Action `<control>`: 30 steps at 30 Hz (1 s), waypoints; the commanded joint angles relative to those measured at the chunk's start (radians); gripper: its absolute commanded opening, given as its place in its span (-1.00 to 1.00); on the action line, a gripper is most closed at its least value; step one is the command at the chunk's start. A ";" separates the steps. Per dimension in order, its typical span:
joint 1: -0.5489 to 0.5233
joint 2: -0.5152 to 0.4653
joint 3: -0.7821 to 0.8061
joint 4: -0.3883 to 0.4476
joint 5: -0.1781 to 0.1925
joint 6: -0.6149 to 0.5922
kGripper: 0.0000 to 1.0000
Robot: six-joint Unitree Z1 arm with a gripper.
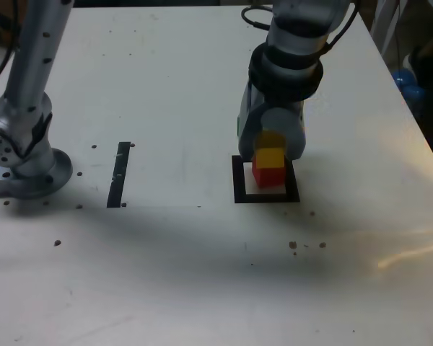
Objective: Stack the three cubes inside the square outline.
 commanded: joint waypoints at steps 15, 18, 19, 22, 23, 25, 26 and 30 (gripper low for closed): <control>0.000 -0.040 0.001 0.030 0.012 0.023 0.82; 0.000 -0.049 0.005 0.031 0.012 0.023 0.84; 0.000 -0.054 0.008 0.032 0.014 0.024 0.85; 0.002 -0.079 0.021 0.042 0.030 0.024 0.88; 0.004 -0.092 0.026 0.048 0.039 0.026 0.89; 0.014 -0.118 0.037 0.059 0.059 0.039 0.90; 0.022 -0.131 0.042 0.065 0.070 0.052 0.90; 0.077 -0.174 0.069 0.069 0.109 0.142 0.90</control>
